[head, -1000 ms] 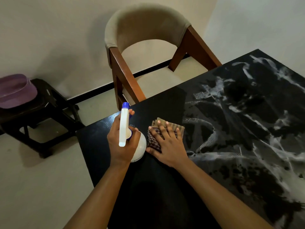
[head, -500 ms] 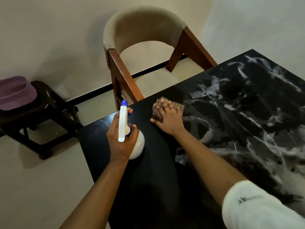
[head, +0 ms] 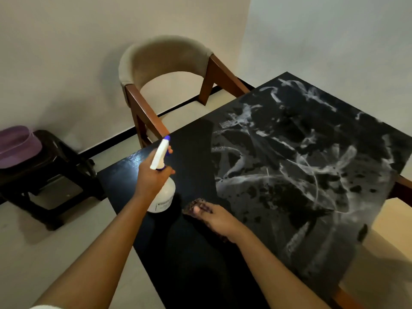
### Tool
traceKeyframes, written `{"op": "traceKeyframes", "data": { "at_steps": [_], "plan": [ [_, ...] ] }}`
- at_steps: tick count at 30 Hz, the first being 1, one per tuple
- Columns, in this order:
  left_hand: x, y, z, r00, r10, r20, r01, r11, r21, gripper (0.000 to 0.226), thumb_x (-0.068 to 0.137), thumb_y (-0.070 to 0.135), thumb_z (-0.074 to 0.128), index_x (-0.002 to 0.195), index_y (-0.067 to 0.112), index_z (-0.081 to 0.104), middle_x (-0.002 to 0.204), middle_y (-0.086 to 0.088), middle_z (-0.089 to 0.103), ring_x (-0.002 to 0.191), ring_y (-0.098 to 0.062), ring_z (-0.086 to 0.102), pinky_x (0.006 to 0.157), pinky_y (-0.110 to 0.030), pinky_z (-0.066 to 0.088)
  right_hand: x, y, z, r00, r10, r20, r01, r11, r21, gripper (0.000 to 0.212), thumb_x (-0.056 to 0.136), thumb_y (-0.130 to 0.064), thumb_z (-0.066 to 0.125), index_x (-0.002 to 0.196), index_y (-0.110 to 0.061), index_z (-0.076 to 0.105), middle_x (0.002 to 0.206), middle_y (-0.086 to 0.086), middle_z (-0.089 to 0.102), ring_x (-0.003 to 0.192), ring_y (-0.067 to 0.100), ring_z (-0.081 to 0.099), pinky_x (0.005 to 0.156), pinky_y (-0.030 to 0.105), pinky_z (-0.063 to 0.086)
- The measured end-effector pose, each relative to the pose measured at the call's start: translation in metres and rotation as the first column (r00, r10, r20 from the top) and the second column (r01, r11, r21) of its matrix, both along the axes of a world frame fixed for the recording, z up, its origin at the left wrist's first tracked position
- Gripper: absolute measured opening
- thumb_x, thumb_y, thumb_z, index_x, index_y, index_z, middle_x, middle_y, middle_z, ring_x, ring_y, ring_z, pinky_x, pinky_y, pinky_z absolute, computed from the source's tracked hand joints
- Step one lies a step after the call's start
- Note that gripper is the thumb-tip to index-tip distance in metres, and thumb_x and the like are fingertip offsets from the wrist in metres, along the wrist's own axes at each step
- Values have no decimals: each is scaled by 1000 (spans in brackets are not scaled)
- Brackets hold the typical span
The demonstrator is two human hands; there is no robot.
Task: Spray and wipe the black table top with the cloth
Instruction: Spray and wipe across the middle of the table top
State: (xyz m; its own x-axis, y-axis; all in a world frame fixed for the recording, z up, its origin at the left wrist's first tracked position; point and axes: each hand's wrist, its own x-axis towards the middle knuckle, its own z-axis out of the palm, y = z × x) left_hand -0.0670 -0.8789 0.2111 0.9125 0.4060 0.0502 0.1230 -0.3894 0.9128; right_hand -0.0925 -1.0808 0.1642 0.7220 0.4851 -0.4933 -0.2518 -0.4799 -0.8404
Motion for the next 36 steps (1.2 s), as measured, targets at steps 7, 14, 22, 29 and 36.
{"op": "traceKeyframes", "data": {
  "at_steps": [7, 14, 22, 29, 36],
  "plan": [
    [-80, -76, 25, 872, -200, -446, 151, 978, -142, 41, 74, -13, 60, 79, 28, 58, 83, -11, 66, 62, -23, 67, 52, -25, 50, -6, -126, 51, 662, -518, -542, 732, 603, 317, 49, 93, -51, 48, 118, -12, 63, 111, 16, 70, 102, 35, 67, 84, 52, 54],
    [-124, -115, 7, 834, 14, -552, -66, 995, -75, 16, 74, -1, 57, 82, 10, 64, 63, -8, 65, 49, -19, 63, 63, -35, 53, -3, -197, 65, 682, -639, -357, 718, 491, 493, 83, 69, -67, 68, 132, -14, 54, 124, 10, 65, 115, 30, 61, 92, 47, 51],
    [-160, -123, 11, 962, 207, -180, -245, 944, -220, 46, 78, -14, 56, 107, 20, 63, 91, -10, 66, 72, -24, 67, 65, -29, 59, -50, -146, 24, 817, -397, 418, 386, 915, 115, 40, 94, -42, 54, 131, -29, 54, 106, -15, 61, 106, 7, 56, 89, 22, 44],
    [-177, -108, 11, 916, 395, -73, -398, 868, -295, 48, 70, 2, 60, 114, 21, 62, 97, -1, 71, 61, -14, 69, 71, -33, 56, -90, -70, -71, 357, 704, 614, -267, 706, -656, 65, 76, -54, 41, 138, -36, 40, 144, -5, 48, 133, 24, 46, 99, 69, 35],
    [-173, -93, 7, 901, 432, -43, -429, 871, -240, 50, 80, -14, 56, 104, 30, 54, 100, -8, 64, 62, -1, 67, 72, -32, 49, 11, -8, -71, 412, 742, 529, -350, 665, -660, 84, 77, -78, 9, 151, -39, 16, 162, -8, 6, 148, 21, -5, 106, 63, -16]
  ]
}}
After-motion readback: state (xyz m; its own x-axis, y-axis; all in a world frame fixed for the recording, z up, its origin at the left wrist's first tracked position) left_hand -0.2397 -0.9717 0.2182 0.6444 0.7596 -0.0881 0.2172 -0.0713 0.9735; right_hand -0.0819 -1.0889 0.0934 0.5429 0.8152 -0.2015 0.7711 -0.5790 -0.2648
